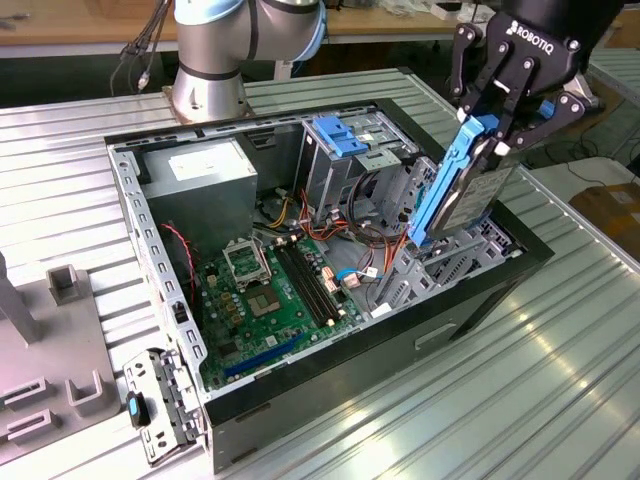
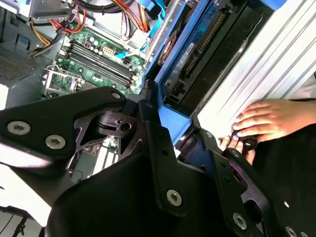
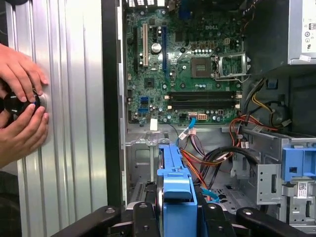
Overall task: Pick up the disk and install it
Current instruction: 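Insert the disk into the insertion slot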
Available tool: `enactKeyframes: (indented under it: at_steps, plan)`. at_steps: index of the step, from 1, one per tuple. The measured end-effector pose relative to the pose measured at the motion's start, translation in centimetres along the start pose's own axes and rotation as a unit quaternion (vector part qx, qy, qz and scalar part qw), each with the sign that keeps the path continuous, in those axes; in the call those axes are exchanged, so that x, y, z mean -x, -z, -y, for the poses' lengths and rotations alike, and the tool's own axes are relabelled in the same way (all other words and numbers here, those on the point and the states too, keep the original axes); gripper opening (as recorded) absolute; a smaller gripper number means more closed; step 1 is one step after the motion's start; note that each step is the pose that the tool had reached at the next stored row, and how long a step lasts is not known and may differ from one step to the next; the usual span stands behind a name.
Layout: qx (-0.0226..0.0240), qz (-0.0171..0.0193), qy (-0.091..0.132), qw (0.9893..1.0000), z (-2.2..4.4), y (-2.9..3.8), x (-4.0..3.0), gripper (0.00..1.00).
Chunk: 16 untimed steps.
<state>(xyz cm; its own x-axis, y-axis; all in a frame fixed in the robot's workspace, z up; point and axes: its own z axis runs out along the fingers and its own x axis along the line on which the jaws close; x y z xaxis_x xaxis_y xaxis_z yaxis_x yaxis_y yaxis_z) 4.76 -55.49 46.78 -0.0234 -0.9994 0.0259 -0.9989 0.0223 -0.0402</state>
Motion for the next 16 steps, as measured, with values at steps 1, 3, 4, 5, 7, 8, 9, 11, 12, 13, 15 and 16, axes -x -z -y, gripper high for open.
enactKeyframes:
  at_steps: [1, 3, 4, 5, 7, 8, 9, 11, 12, 13, 15, 16]
  plan:
    - [0.0, 0.0001, -0.001, 1.0, 0.07, -0.11, -0.2, 0.37]
    - [0.0002, -0.0002, -0.006, 1.0, 0.27, -0.37, -0.21, 0.37]
    - [0.0002, -0.0004, -0.01, 1.0, 0.43, -0.51, -0.2, 0.37]
    - [0.0003, -0.0004, -0.011, 0.9999, 0.47, -0.65, -0.2, 0.37]
    - [0.0003, -0.0004, -0.012, 0.9999, 0.49, -0.81, -0.2, 0.37]
    - [0.0003, -0.0004, -0.012, 0.9999, 0.49, -0.99, -0.19, 0.37]
    - [0.0003, -0.0004, -0.012, 0.9999, 0.48, -1.12, -0.19, 0.37]
    - [0.0004, -0.0003, -0.012, 0.9999, 0.47, -1.37, -0.21, 0.37]
    - [0.0004, -0.0003, -0.012, 0.9999, 0.47, -1.48, -0.23, 0.37]
    - [0.0004, -0.0003, -0.012, 0.9999, 0.47, -1.57, -0.24, 0.37]
    - [0.0004, -0.0003, -0.012, 0.9999, 0.46, -1.88, -0.26, 0.37]
    - [0.0005, -0.0004, -0.012, 0.9999, 0.46, -2.06, -0.28, 0.37]
